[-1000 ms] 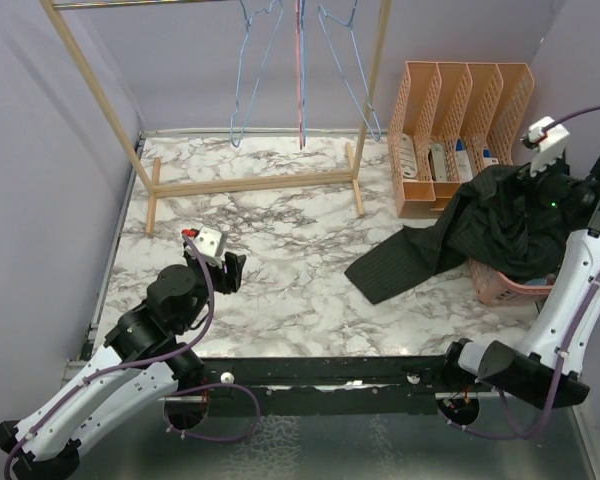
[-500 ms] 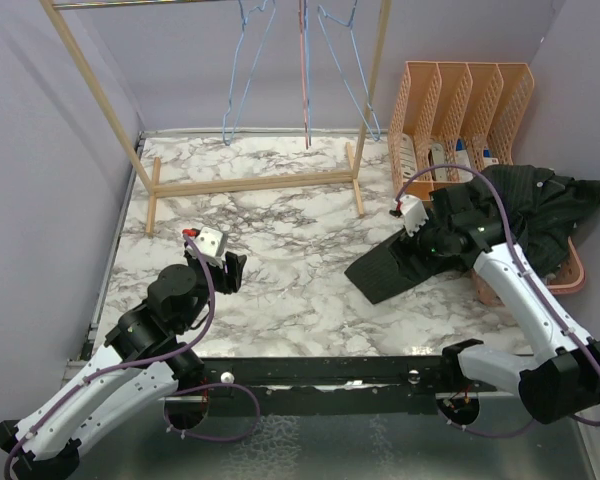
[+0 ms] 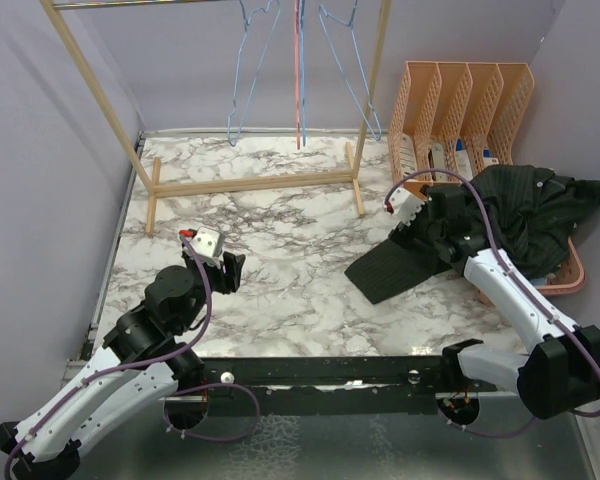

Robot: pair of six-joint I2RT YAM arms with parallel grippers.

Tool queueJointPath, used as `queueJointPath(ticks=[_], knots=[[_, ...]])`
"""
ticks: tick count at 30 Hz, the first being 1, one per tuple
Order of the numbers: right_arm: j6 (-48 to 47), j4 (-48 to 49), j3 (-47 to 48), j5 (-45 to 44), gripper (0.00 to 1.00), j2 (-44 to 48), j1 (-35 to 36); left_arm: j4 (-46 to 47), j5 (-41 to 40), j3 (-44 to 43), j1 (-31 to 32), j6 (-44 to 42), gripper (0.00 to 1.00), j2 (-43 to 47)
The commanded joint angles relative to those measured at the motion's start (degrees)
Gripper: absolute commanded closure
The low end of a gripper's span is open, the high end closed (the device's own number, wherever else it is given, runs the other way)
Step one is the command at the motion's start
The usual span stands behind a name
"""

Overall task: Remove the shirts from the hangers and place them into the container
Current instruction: Place the shirt in the bin.

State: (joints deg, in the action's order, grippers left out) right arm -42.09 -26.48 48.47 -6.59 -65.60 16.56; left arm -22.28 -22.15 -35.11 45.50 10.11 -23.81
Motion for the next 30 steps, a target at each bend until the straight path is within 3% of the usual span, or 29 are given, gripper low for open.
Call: queueJointPath(ticks=[1,9,16,24,28,30], knots=[[-10.3,1.6,1.2,-0.3,0.00,-4.1,0.1,0.6,-1.8,-0.1,0.2,0.8,0.45,0.7],[-14.7,-6.0,1.7,-2.2,0.00,-9.3,0.1,0.4,-2.2,-0.1,0.3,1.0,0.45,0.9],[-18.9,-2.5,-3.3,-10.4,0.00,-11.1,-0.5,0.4,-2.3,0.0,0.2,1.1,0.45,1.4],[-17.4,-3.2,-0.9,-13.0,0.00,-20.4,-6.6,0.4,-2.1,0.0,0.2,1.1,0.45,1.7],[-16.5,-3.3,0.2,-12.6,0.05,-22.0,-8.2,0.4,-2.3,0.0,0.2,1.1,0.45,1.9],[-16.3,-3.5,0.1,-12.5,0.18,-22.2,-8.3,0.4,-2.4,0.0,0.2,1.1,0.45,1.9]])
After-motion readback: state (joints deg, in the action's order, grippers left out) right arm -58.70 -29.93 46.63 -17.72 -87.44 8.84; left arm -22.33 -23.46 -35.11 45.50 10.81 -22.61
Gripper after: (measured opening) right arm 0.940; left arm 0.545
